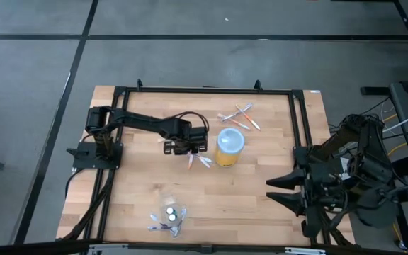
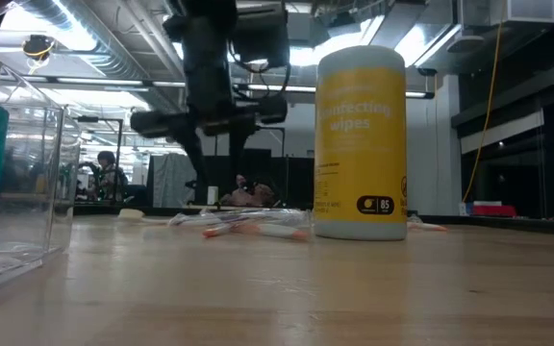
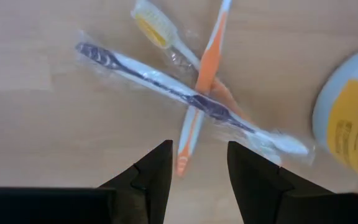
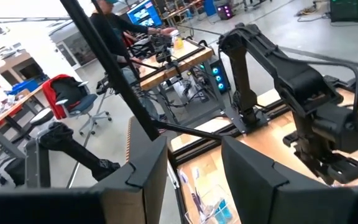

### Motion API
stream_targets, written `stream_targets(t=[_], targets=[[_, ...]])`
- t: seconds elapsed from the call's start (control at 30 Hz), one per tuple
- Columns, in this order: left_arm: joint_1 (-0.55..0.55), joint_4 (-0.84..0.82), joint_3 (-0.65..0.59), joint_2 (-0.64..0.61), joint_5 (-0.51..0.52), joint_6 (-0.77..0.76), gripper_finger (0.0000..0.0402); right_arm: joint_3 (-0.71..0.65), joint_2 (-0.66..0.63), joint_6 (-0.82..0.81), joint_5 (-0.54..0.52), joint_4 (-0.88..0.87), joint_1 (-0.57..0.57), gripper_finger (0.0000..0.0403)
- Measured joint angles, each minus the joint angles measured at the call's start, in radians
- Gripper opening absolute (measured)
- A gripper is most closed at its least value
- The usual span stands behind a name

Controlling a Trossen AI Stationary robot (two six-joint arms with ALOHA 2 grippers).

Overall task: Pick & Place toothbrushing station
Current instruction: Put the bottom violet toothbrush into the right side of the transparent organizer

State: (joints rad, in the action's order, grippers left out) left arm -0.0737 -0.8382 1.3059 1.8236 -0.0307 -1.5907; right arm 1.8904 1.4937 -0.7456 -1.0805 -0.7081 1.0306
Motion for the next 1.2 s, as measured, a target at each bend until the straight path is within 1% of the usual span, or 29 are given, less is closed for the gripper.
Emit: stream_targets(t=[0.1, 0.23, 0.47, 0.83, 1.2], targets=[[-0.001, 0.086, -0.043, 0.000, -0.002, -0.075, 0.0148, 0.000, 0.000, 0.013, 0.000, 0.006, 0.008, 0.0155], [-0.001, 0.148, -0.076, 0.000, 0.015, -0.146, 0.0148, 0.000, 0.000, 0.029, 0.000, 0.014, 0.018, 0.0155], [-0.001, 0.157, -0.111, 0.000, 0.010, -0.180, 0.0148, 0.000, 0.000, 0.029, 0.015, 0.016, 0.019, 0.0155], [0.000, 0.216, -0.118, 0.000, 0.064, -0.206, 0.0148, 0.000, 0.004, 0.029, 0.013, 0.016, 0.019, 0.0155], [-0.003, 0.251, -0.118, 0.039, 0.034, -0.207, 0.0148, 0.000, 0.022, 0.025, -0.004, 0.019, 0.019, 0.0155]])
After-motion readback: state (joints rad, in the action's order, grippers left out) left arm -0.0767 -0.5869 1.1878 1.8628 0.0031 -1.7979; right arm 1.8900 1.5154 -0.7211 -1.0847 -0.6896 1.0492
